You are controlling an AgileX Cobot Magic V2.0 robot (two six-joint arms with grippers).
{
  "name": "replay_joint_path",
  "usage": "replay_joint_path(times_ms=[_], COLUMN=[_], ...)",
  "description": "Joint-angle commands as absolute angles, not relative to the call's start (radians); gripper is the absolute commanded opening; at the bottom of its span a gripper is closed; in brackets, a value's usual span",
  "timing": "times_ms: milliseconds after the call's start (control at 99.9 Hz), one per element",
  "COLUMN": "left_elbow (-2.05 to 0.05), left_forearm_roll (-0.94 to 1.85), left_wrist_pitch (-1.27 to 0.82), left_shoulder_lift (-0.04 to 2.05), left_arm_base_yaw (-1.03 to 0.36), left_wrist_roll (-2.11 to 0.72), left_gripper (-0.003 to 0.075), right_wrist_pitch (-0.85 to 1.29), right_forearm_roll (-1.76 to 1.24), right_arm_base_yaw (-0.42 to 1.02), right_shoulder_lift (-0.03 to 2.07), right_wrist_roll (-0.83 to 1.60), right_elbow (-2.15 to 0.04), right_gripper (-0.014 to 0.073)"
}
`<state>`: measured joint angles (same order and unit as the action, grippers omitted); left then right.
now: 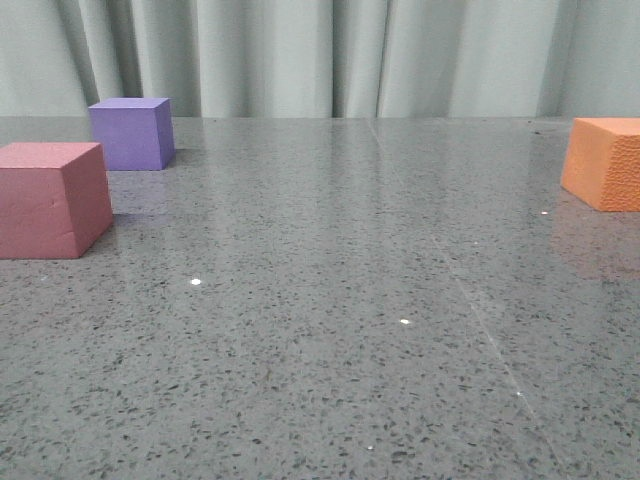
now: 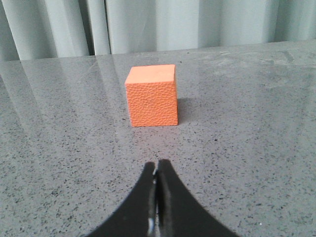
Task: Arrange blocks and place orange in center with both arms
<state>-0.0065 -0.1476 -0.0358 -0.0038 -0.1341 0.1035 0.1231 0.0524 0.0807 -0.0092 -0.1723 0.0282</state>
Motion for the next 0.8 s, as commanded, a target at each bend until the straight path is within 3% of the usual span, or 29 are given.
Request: replay_joint_path(times_ms=[0, 791], left_elbow=[0.05, 0.05], left_forearm_roll=[-0.141, -0.141], left_wrist_pitch=[0.04, 0.04], left_shoulder_lift=[-0.036, -0.036], left_arm_base_yaw=[-0.131, -0.131], left_wrist_roll=[0.112, 0.112], left_gripper=[-0.0019, -0.0019], right_wrist_pitch=[0.037, -0.015], right_forearm_roll=[0.049, 0.049], right_arm_base_yaw=[0.075, 0.075], right_shoulder_lift=[-0.02, -0.02], right_wrist_roll=[-0.161, -0.161], right_elbow=[0.014, 0.013], right_gripper=[-0.0067, -0.0067])
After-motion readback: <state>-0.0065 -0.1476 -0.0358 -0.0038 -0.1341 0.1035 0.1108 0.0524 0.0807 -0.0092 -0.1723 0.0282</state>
